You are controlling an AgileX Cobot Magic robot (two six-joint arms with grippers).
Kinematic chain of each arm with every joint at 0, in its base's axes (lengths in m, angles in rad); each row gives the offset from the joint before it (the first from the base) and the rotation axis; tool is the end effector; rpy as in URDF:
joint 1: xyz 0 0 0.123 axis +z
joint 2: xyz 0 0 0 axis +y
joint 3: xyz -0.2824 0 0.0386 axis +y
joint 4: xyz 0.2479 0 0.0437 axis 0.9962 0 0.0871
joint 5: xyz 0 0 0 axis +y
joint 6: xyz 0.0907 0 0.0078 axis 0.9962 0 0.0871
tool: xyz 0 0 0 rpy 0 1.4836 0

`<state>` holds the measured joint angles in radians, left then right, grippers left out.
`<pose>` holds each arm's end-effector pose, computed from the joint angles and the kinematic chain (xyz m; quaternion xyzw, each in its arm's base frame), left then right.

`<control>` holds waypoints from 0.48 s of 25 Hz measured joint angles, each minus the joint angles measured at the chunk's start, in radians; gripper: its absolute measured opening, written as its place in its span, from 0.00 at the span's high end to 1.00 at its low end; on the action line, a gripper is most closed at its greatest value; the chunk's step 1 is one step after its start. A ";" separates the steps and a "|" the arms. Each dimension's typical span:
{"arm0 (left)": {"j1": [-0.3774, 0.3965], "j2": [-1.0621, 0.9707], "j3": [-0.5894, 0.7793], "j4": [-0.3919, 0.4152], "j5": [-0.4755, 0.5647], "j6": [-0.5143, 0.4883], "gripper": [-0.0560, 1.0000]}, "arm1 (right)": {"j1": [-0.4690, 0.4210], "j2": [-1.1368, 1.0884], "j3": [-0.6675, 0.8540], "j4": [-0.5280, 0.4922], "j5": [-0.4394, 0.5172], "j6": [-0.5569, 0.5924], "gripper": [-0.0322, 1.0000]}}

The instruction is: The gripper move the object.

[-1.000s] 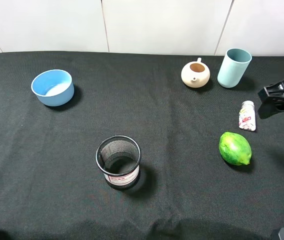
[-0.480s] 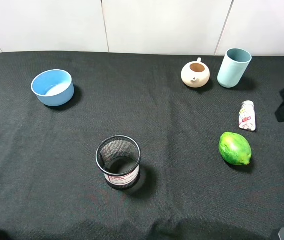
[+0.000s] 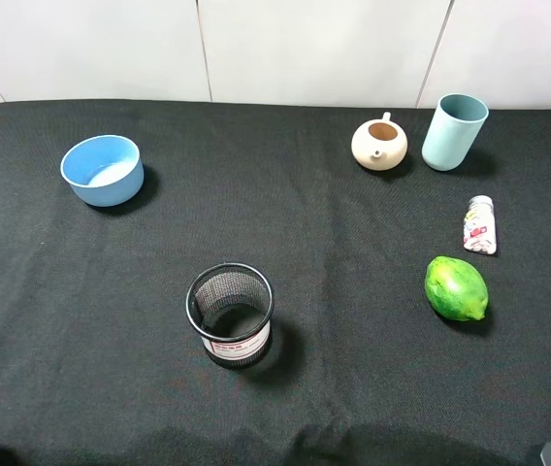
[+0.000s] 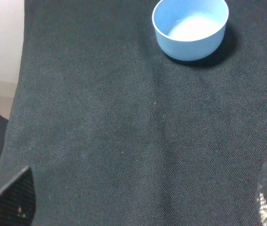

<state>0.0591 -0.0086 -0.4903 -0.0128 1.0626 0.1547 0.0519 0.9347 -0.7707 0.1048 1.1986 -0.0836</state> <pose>-0.0050 -0.0013 0.2743 0.0411 0.8530 0.0492 0.5180 0.1408 0.0162 0.2891 -0.0552 0.9863 0.0487 0.1477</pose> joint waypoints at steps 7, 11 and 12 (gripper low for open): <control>0.000 0.000 0.000 0.000 0.000 0.000 0.01 | 0.000 -0.152 0.000 -0.011 0.023 0.013 0.30; 0.000 0.000 0.000 0.000 0.000 0.000 0.01 | 0.000 -0.237 0.000 0.005 0.026 0.016 0.30; 0.000 0.000 0.000 0.000 0.000 0.000 0.01 | 0.000 -0.258 0.000 0.009 0.026 0.016 0.30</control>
<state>0.0591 -0.0086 -0.4903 -0.0128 1.0626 0.1547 0.0519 0.6767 -0.7707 0.1142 1.2241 -0.0675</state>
